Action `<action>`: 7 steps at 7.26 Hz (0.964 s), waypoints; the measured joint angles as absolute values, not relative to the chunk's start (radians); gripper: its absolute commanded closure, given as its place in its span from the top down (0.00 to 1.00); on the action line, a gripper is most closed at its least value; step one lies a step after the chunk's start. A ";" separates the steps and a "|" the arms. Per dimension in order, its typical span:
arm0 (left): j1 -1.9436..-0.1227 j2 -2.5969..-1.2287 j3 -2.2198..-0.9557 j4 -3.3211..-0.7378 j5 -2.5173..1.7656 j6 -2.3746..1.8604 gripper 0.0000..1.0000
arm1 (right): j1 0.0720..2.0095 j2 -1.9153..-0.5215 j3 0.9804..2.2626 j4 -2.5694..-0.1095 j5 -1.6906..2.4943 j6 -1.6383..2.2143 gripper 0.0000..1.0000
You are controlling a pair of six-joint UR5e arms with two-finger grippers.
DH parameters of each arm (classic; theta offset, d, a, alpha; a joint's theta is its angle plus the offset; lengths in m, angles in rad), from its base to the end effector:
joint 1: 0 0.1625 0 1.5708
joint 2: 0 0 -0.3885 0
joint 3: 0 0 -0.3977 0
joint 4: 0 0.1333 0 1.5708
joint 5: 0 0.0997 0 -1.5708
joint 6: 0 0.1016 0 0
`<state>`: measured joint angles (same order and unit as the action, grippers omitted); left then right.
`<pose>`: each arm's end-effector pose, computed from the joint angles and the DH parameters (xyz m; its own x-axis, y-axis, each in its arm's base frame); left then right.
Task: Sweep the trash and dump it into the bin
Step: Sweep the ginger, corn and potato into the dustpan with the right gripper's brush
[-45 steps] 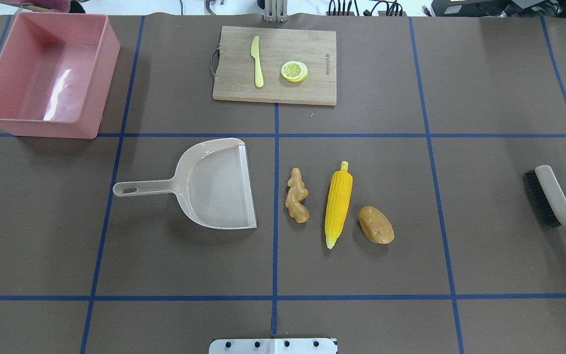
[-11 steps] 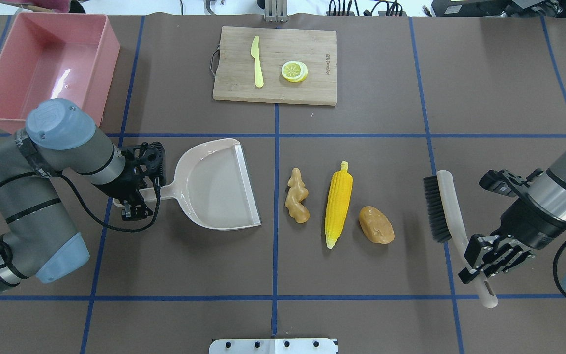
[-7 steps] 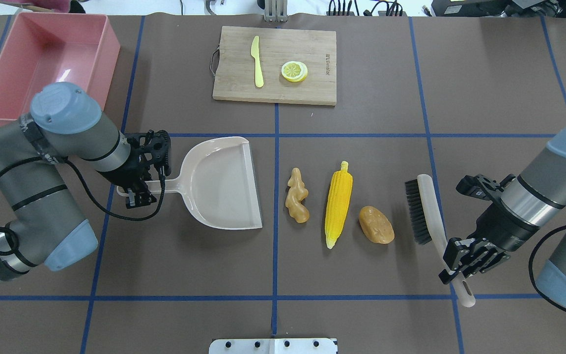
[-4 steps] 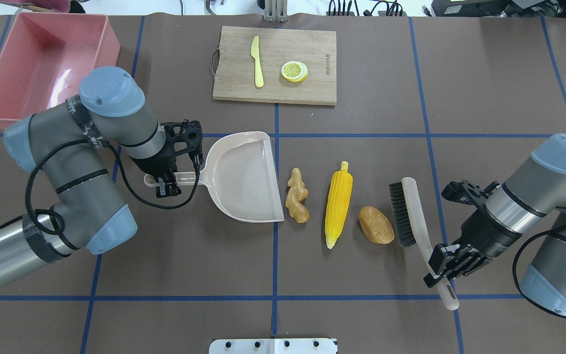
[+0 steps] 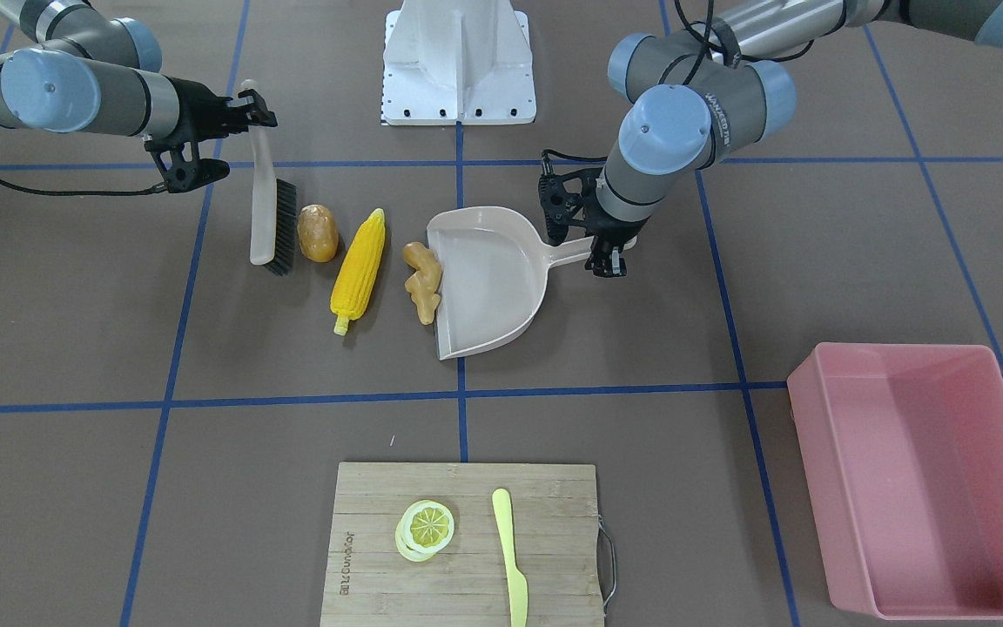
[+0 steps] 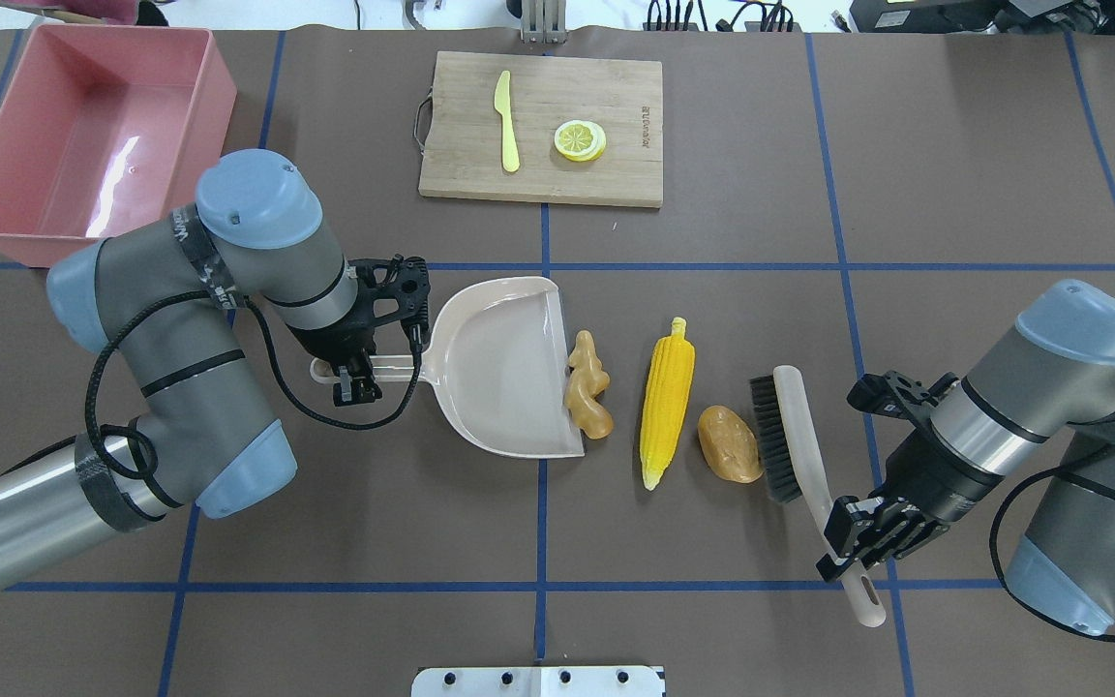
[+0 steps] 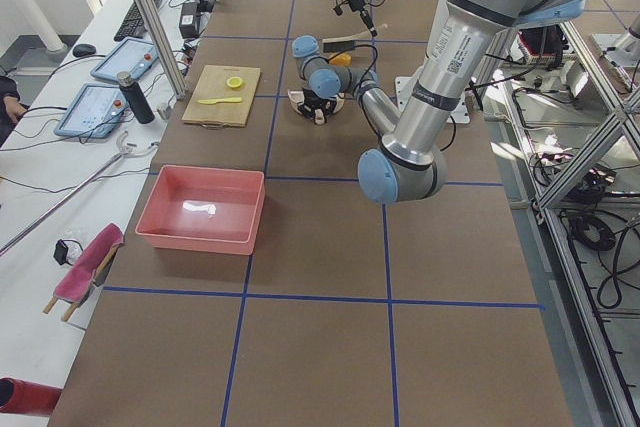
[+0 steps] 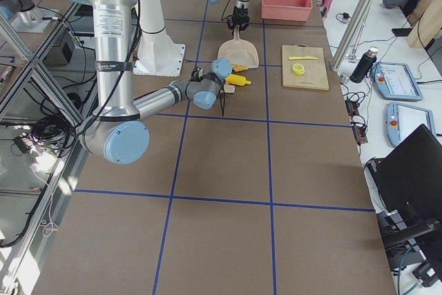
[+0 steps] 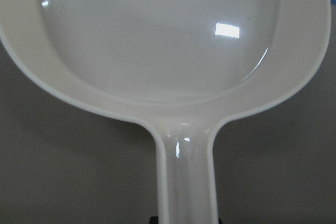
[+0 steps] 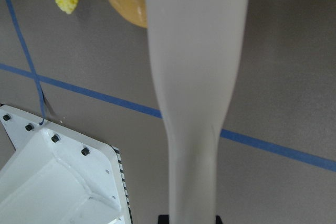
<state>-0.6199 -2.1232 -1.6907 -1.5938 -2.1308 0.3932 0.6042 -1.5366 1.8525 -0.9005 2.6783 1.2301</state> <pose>0.4803 -0.4403 0.2478 -0.0407 0.9905 -0.1313 -0.6598 0.0721 0.7480 -0.3744 -0.3100 0.3691 0.3078 0.0310 0.9510 0.4911 0.8509 -0.1867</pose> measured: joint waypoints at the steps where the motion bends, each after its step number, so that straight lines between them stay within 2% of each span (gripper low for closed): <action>1: -0.607 -2.126 -1.695 -1.594 -2.130 0.403 0.00 | 0.597 -1.507 1.850 -0.901 2.678 1.261 0.00; 7: -0.579 -2.129 -1.687 -1.591 -2.130 0.408 0.00 | 0.549 -1.341 1.742 -0.903 2.651 1.307 0.00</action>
<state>-0.5789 -2.1290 -1.6866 -1.5914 -2.1304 0.4081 0.5486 -1.3410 1.7424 -0.9027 2.6512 1.3068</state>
